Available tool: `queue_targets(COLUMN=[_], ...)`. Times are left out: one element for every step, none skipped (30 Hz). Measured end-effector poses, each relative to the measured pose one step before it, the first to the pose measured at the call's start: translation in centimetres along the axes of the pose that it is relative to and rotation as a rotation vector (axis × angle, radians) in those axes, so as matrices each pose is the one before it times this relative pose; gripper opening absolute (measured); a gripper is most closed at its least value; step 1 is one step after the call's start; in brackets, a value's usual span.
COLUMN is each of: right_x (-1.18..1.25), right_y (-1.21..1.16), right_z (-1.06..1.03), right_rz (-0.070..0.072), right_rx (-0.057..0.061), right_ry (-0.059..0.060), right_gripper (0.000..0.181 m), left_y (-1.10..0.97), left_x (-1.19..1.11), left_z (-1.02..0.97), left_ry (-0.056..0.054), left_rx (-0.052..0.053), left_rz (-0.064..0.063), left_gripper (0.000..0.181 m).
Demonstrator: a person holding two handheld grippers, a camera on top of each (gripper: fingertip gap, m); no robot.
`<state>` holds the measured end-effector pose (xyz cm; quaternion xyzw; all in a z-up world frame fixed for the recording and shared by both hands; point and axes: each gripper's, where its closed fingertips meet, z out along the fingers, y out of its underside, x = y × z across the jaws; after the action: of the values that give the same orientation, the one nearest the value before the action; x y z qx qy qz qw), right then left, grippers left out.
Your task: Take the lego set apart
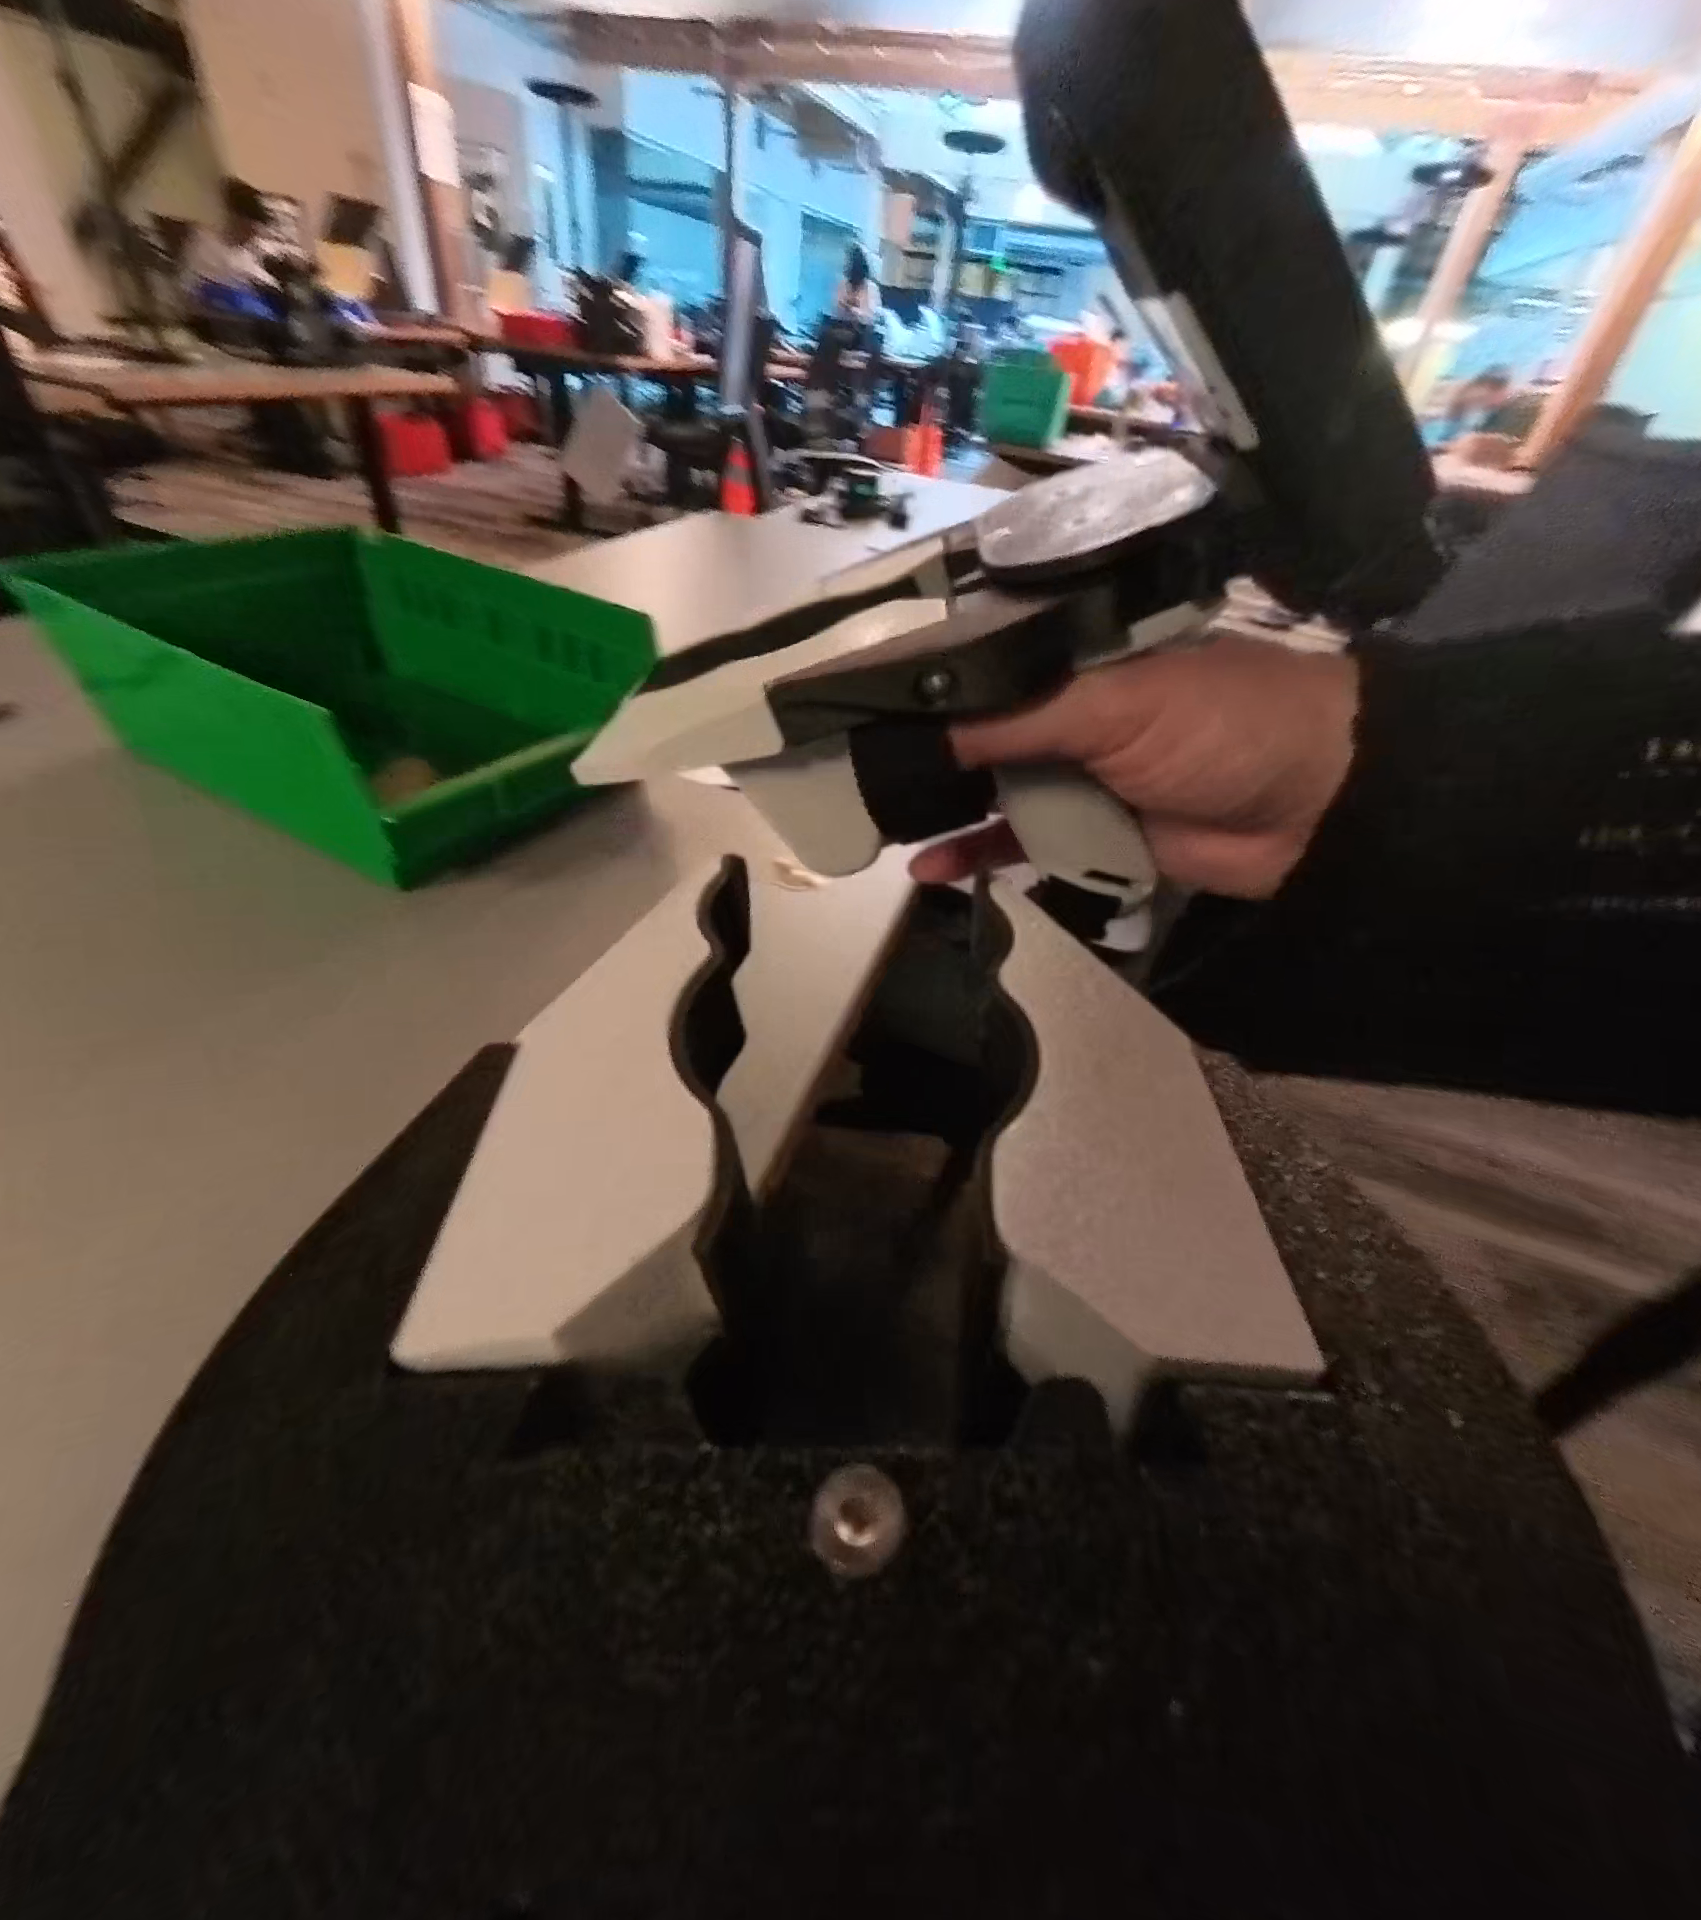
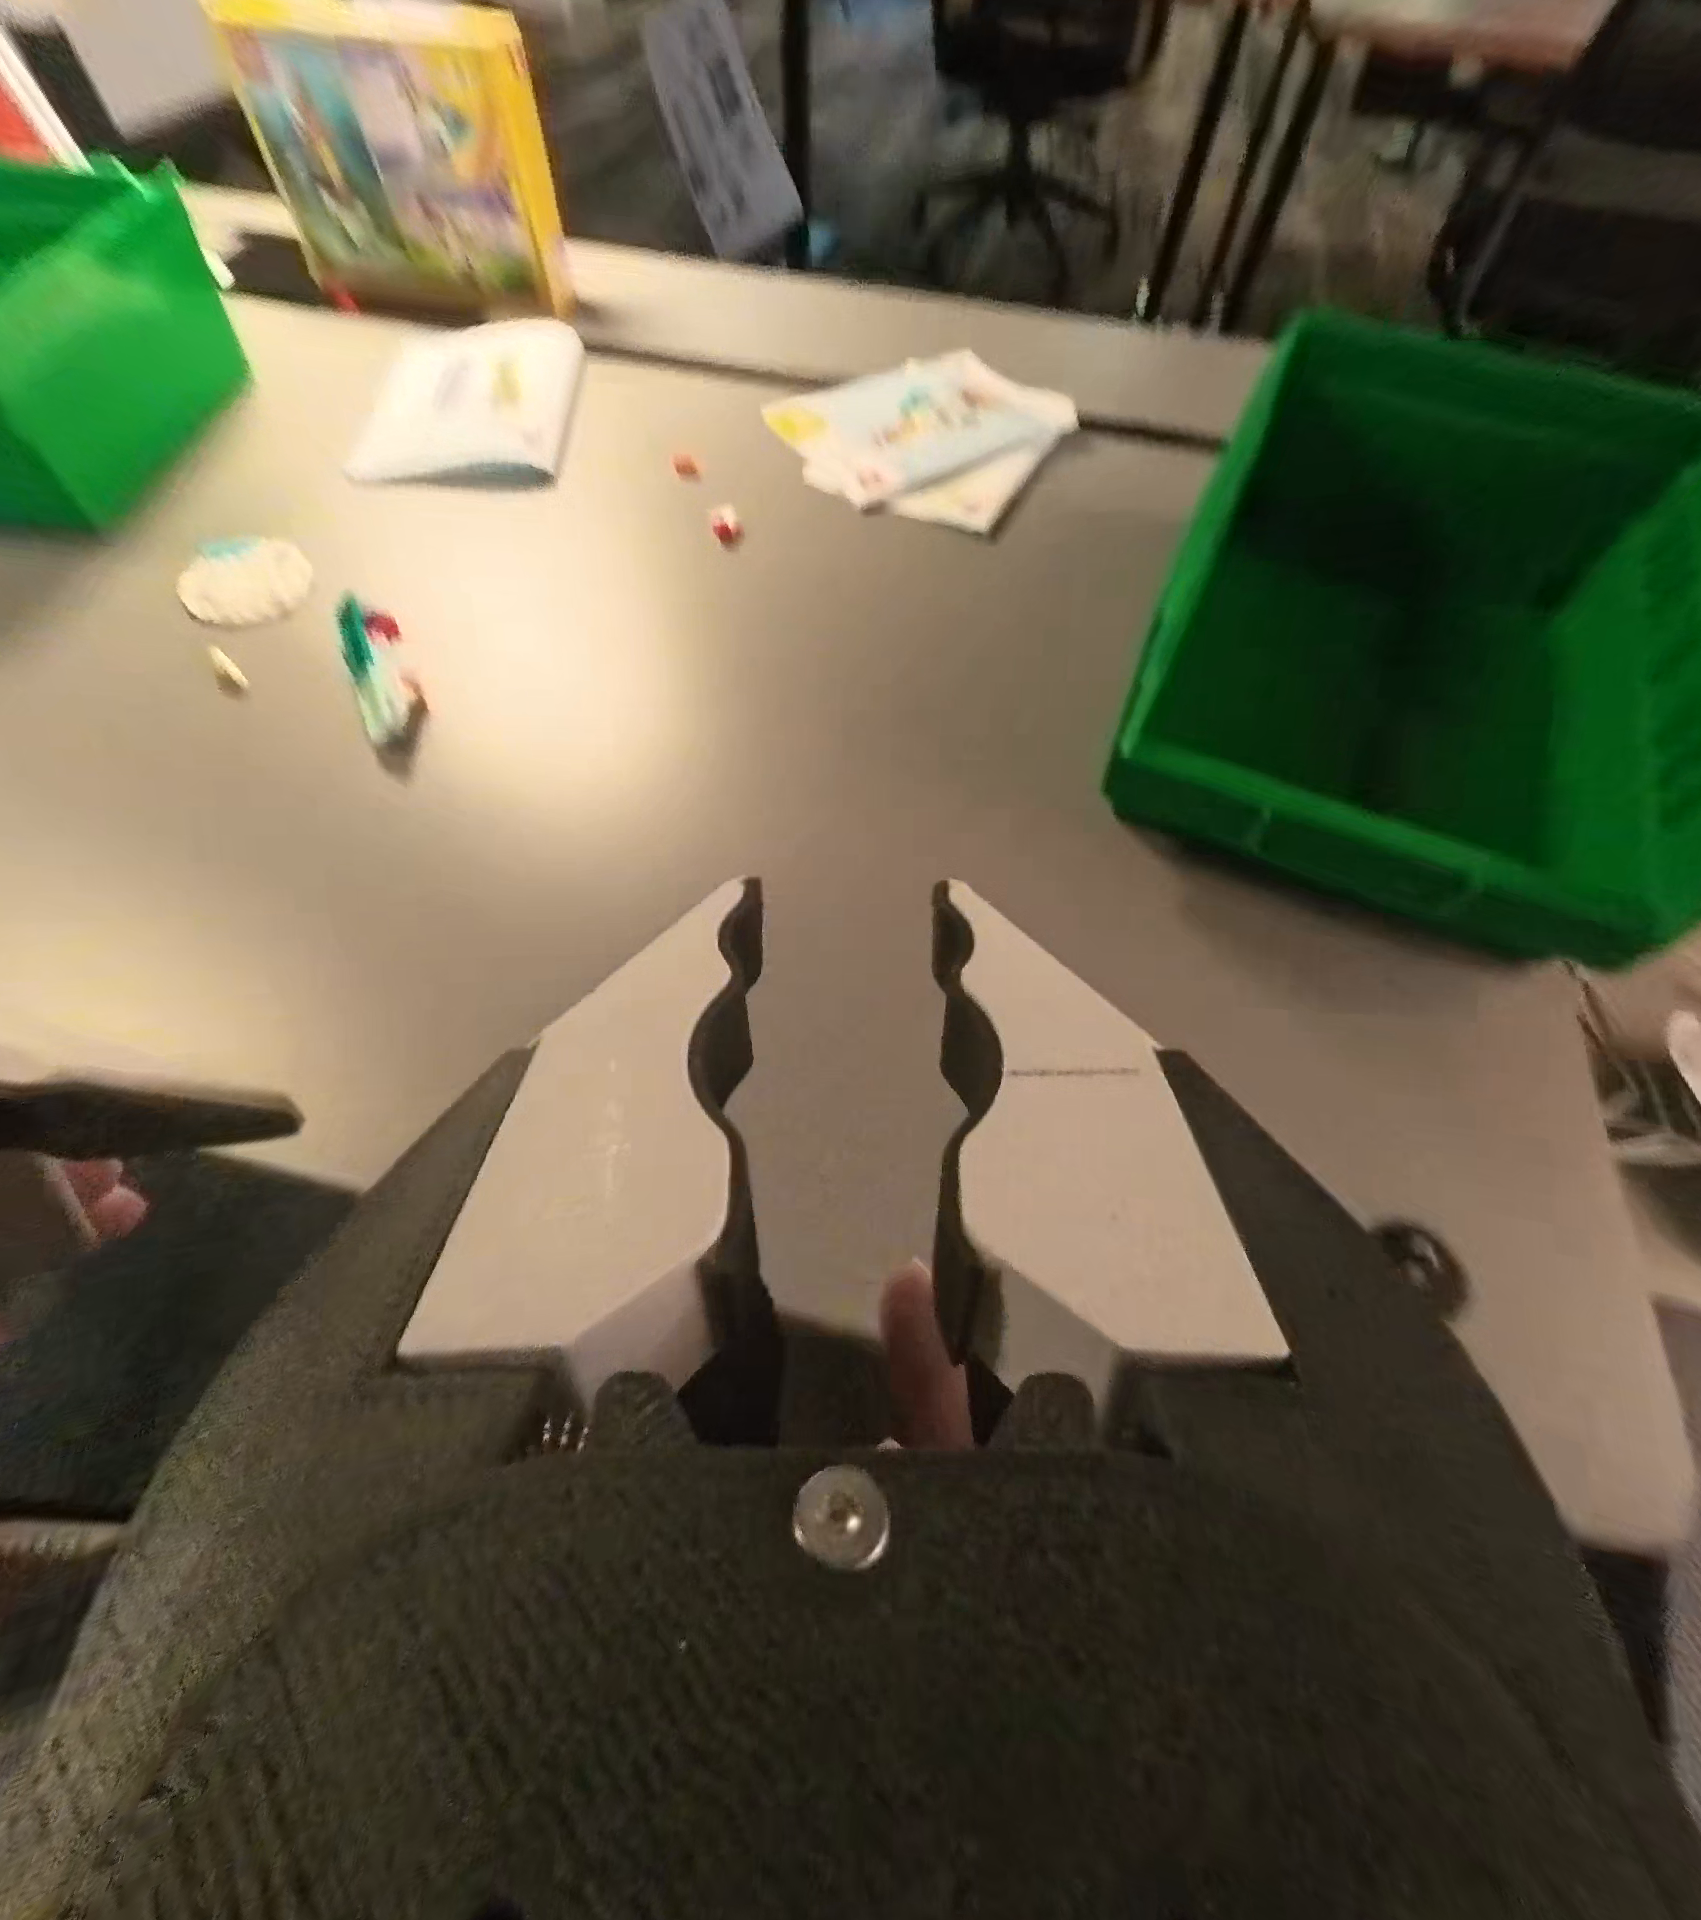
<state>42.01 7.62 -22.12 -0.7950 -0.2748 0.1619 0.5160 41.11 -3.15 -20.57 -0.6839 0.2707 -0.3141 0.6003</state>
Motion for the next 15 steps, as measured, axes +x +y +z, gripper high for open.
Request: queue_targets(right_x=[-0.331, -0.420, -0.452, -0.463, -0.618, -0.840, -1.014, -1.006, -0.974, -0.962, -0.914, -0.868, -0.821, -0.816, -0.777], right_y=[-0.783, -0.697, -0.642, -0.613, -0.601, -0.627, -0.504, -0.324, -0.094, 0.173, 0.347, 0.315, 0.242, 0.214, 0.175], right_z=[0.624, 0.739, 0.841, 0.969, 1.021, 1.013, 0.950, 0.842, 0.727, 0.609, 0.458, 0.327, 0.170, 0.050, -0.077], right_rz=[-0.0022, -0.0097, -0.0148, -0.0140, -0.0119, -0.0057, -0.0011, -0.0010, -0.0019, -0.0013, -0.0012, -0.0020, -0.0019, -0.0012, 0.0011], right_rx=[0.0524, 0.0543, 0.0553, 0.0575, 0.0624, 0.0696, 0.0663, 0.0587, 0.0523, 0.0395, 0.0267, 0.0264, 0.0288, 0.0243, 0.0171], right_ry=[-0.0201, -0.0217, -0.0192, -0.0158, -0.0224, -0.0338, -0.0420, -0.0367, -0.0283, -0.0230, -0.0161, -0.0095, -0.0043, -0.0032, -0.0013], right_gripper=[0.032, 0.035, 0.039, 0.043, 0.050, 0.058, 0.063, 0.071, 0.080, 0.086, 0.088, 0.090, 0.091, 0.091, 0.091], left_y=[-0.314, -0.295, -0.253, -0.238, -0.182, -0.134, -0.058, 0.049, 0.153, 0.270, 0.347, 0.356, 0.330, 0.305, 0.239], left_x=[-1.077, -1.283, -1.397, -1.554, -1.698, -1.780, -1.784, -1.729, -1.669, -1.577, -1.468, -1.309, -1.067, -0.837, -0.750], left_z=[-0.362, -0.502, -0.597, -0.690, -0.744, -0.787, -0.799, -0.843, -0.879, -0.924, -0.928, -0.935, -0.940, -0.953, -0.943], left_ry=[-0.0491, -0.0499, -0.0468, -0.0496, -0.0552, -0.0588, -0.0601, -0.0590, -0.0587, -0.0581, -0.0549, -0.0492, -0.0376, -0.0285, -0.0280], left_rx=[0.0155, 0.0191, 0.0212, 0.0245, 0.0253, 0.0278, 0.0286, 0.0234, 0.0194, 0.0139, 0.0075, 0.0032, 0.0013, 0.0006, 0.0011], left_rz=[0.0272, 0.0261, 0.0230, 0.0223, 0.0215, 0.0206, 0.0186, 0.0146, 0.0139, 0.0127, 0.0113, 0.0097, 0.0104, 0.0133, 0.0141], left_gripper=[0.043, 0.044, 0.047, 0.050, 0.053, 0.056, 0.058, 0.061, 0.062, 0.063, 0.063, 0.063, 0.063, 0.063, 0.063])
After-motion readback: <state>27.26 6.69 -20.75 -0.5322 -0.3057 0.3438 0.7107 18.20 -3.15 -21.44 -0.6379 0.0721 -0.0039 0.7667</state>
